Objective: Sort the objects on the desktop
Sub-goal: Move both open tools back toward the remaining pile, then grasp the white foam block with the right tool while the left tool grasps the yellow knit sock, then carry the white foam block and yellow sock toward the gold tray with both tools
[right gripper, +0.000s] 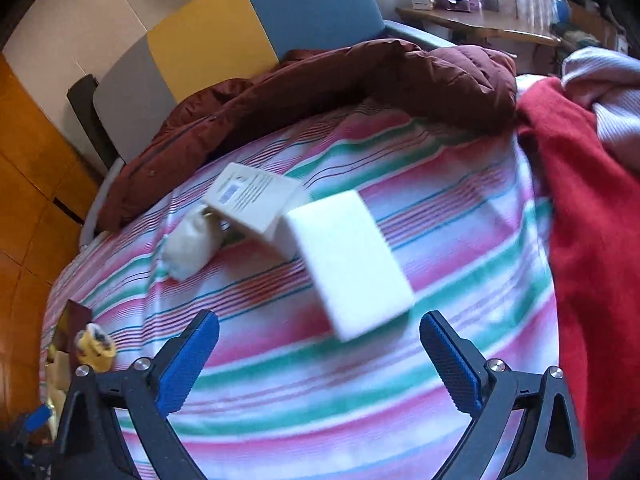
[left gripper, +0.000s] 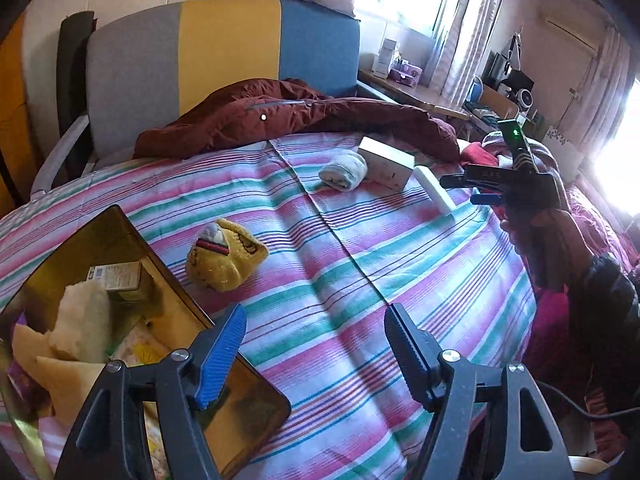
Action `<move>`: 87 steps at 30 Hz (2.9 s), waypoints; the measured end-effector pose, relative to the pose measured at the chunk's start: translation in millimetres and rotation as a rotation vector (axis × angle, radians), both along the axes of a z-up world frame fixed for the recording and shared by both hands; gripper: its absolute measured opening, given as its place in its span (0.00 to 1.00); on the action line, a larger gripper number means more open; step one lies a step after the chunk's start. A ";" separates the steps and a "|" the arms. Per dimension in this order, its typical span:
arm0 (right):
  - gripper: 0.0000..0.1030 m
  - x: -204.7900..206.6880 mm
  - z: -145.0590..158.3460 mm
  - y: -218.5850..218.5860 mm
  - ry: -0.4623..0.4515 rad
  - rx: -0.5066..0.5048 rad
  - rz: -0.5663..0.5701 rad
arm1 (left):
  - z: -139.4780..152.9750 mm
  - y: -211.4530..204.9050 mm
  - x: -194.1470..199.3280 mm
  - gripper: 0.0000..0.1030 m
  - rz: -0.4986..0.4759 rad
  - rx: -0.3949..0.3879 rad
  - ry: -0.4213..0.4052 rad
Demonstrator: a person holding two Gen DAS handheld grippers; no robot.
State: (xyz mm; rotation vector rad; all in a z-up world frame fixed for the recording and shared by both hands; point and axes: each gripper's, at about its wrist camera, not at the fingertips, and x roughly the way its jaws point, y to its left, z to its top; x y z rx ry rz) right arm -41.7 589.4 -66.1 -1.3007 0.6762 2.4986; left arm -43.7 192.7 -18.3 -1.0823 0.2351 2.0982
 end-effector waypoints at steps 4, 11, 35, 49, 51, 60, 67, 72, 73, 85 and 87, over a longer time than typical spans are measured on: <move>0.99 -17.7 -13.5 7.6 -0.018 0.043 0.033 | -1.1 4.4 -10.6 0.75 -0.005 -0.008 -0.002; 0.99 -37.1 -31.2 17.2 -0.065 0.109 0.058 | -0.2 13.6 -33.2 0.76 -0.010 -0.002 -0.016; 0.68 -47.3 -47.3 21.9 -0.147 0.109 0.107 | -53.4 58.5 -117.5 0.74 -0.116 -0.307 -0.020; 0.55 -42.7 -45.4 29.1 -0.150 0.115 0.099 | -60.3 57.8 -116.7 0.34 -0.060 -0.334 0.013; 0.55 -40.4 -44.5 30.9 -0.145 0.107 0.091 | -51.8 56.4 -112.9 0.31 -0.054 -0.305 0.025; 0.55 -30.7 -23.2 48.1 -0.043 0.067 0.017 | -14.2 41.2 -91.9 0.23 -0.005 -0.091 -0.004; 0.55 -18.3 -16.3 37.7 -0.018 0.066 0.018 | -14.1 49.3 -83.7 0.28 -0.009 -0.142 0.022; 0.55 -23.4 -14.6 33.8 -0.007 0.070 0.029 | -28.6 58.8 -87.8 0.46 -0.029 -0.247 0.031; 0.55 -24.1 -14.1 31.7 -0.007 0.076 0.034 | -30.3 60.1 -93.3 0.52 -0.023 -0.246 0.019; 0.56 -26.9 -12.5 35.7 -0.011 0.113 0.023 | -67.9 88.1 -157.0 0.68 0.046 -0.193 -0.171; 0.56 -26.4 -12.0 39.1 -0.007 0.111 0.009 | -77.9 92.8 -163.9 0.59 0.057 -0.201 -0.208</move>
